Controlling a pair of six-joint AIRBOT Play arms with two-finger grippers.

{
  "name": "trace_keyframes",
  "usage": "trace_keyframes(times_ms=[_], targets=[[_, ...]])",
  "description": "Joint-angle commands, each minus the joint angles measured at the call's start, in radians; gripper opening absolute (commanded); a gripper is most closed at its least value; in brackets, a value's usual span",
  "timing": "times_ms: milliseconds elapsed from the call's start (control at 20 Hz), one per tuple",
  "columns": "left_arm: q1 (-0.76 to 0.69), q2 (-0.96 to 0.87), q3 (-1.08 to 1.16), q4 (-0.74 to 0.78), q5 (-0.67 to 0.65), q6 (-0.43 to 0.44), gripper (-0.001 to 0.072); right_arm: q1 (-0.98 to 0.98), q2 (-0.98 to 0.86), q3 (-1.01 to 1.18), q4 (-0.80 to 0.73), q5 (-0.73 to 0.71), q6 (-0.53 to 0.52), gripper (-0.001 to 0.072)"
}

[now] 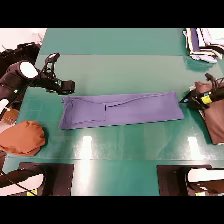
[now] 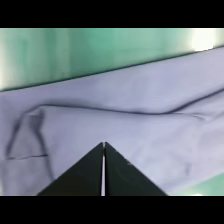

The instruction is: Fold the shirts.

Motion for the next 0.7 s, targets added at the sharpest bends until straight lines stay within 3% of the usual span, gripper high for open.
trace_keyframes(times_ms=[0, 50, 150, 200, 300, 350, 500, 650], targets=[[0.000, -0.001, 0.001, -0.090, -0.006, 0.023, 0.0022, -0.016, -0.063, -0.051, 0.136, -0.014, -0.070, 0.0574], [0.000, -0.001, -0.002, -0.103, -0.004, 0.023, 0.0022, 0.002, -0.084, -0.051, 0.163, -0.014, -0.078, 0.0559], [0.000, -0.001, -0.010, -0.140, 0.010, 0.023, 0.0022, 0.047, -0.113, -0.051, 0.198, -0.023, -0.090, 0.0430], [-0.004, -0.001, -0.010, -0.154, 0.021, 0.023, 0.0022, 0.066, -0.121, -0.051, 0.204, -0.035, -0.100, 0.0427], [-0.037, -0.001, -0.010, -0.157, 0.068, 0.022, 0.0021, 0.093, -0.115, -0.050, 0.205, -0.043, -0.136, 0.0093], [-0.067, -0.003, -0.009, -0.158, 0.099, 0.021, 0.0021, 0.099, -0.104, -0.051, 0.204, -0.043, -0.145, 0.0013], [-0.180, -0.047, 0.002, -0.158, 0.193, 0.019, 0.0021, 0.098, -0.013, -0.036, 0.205, -0.029, -0.150, 0.0012], [-0.288, -0.186, 0.093, -0.163, 0.205, 0.019, 0.0020, 0.130, 0.090, 0.068, 0.240, 0.022, -0.103, 0.0011]])
